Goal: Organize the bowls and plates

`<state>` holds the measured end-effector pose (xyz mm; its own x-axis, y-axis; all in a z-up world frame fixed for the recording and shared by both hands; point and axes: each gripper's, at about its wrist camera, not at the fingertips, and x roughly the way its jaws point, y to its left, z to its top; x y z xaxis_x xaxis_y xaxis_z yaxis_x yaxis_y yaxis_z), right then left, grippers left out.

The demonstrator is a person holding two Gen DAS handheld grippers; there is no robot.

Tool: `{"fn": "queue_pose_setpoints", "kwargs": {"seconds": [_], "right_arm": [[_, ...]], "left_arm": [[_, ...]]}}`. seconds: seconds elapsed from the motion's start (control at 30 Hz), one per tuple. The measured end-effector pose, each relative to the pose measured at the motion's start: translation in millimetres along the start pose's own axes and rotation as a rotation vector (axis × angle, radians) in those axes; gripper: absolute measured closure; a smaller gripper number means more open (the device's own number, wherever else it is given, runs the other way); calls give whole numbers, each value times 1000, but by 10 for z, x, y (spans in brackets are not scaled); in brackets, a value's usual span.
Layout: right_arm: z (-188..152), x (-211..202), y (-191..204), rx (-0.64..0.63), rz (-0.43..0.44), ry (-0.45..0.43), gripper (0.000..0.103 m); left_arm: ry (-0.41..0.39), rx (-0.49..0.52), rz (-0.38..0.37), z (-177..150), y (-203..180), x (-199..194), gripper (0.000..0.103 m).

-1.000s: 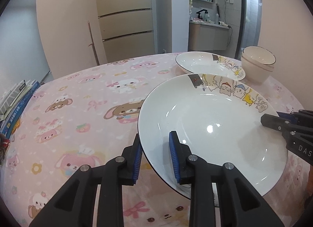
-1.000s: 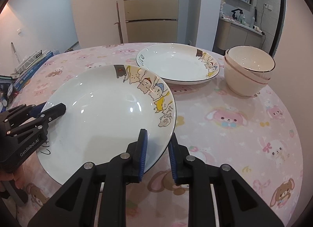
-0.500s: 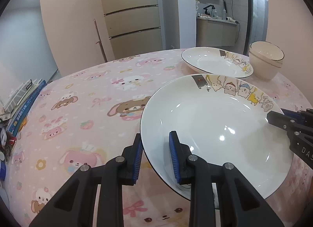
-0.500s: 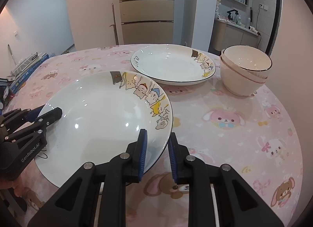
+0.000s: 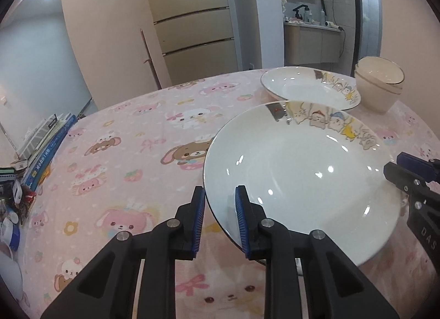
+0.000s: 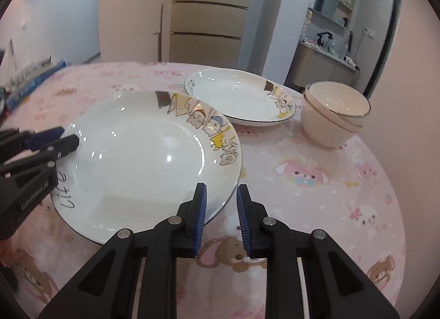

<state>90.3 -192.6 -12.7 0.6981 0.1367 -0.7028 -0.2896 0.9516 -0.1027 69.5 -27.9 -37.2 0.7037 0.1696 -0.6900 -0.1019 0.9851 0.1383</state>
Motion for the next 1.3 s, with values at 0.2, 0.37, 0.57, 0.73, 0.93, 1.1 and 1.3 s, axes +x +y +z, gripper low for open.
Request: {"fn": "queue_pose_setpoints", "kwargs": {"seconds": [0.2, 0.37, 0.57, 0.73, 0.93, 1.1, 1.3], "right_arm": [[-83, -413, -245, 113, 36, -92, 81], [-152, -630, -230, 82, -22, -123, 64], [-209, -659, -328, 97, -6, -84, 64], [-238, -664, -381, 117, -62, -95, 59], [-295, -573, -433, 139, -35, -61, 55], [-311, -611, -431, 130, -38, -65, 55], [-315, -565, -434, 159, 30, -48, 55]], "left_arm": [[22, 23, -147, -64, -140, -330, 73], [-15, 59, -139, -202, -393, -551, 32], [-92, 290, 55, -256, -653, -532, 34], [-175, 441, 225, -347, -803, -444, 35], [-223, 339, 139, -411, -702, -475, 37], [-233, 369, 147, -396, -715, -441, 37], [-182, 255, -18, -300, -485, -391, 27]]}}
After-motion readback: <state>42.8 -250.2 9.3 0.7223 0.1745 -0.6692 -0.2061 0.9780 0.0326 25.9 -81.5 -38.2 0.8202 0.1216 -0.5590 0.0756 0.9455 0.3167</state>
